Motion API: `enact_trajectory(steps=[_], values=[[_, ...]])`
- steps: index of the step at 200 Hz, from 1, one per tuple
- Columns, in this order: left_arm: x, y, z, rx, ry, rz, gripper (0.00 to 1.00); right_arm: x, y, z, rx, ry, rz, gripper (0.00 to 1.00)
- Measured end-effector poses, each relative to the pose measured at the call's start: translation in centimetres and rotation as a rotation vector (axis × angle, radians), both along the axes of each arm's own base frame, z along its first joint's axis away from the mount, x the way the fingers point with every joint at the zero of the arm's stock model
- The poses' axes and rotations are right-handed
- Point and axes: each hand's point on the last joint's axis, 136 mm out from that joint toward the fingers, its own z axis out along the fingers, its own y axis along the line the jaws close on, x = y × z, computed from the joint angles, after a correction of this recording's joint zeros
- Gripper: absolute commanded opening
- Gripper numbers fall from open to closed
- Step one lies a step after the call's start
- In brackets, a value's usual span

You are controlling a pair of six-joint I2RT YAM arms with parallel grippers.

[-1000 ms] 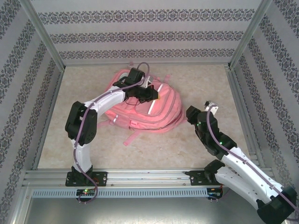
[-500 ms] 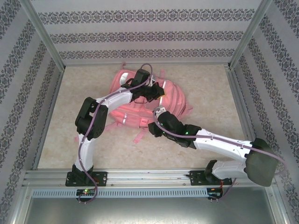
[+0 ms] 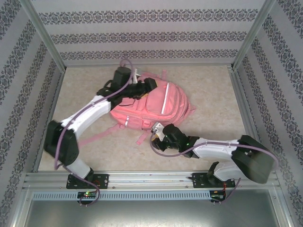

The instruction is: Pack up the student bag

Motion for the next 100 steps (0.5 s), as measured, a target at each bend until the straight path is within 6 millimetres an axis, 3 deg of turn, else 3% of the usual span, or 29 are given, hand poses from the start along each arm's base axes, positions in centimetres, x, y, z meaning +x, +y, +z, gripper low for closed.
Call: enact_trajectory(steps=[18, 38, 71, 100], values=[[-1.3, 3.4, 2.6, 0.031, -0.09, 0.053, 0.85, 0.6, 0.8, -0.9, 0.016, -0.052, 0.025, 0.43], [-2.4, 6.3, 3.5, 0.075, -0.165, 0.099, 0.87, 1.0, 1.3, -2.3, 0.036, -0.108, 0.048, 0.44], [-3.7, 8.3, 0.8, 0.153, -0.186, 0.119, 0.85, 1.7, 2.0, -4.5, 0.059, -0.16, 0.055, 0.45], [-4.1, 8.6, -2.0, 0.189, -0.147, 0.118, 0.83, 3.3, 2.2, -4.2, 0.116, -0.222, 0.009, 0.45]])
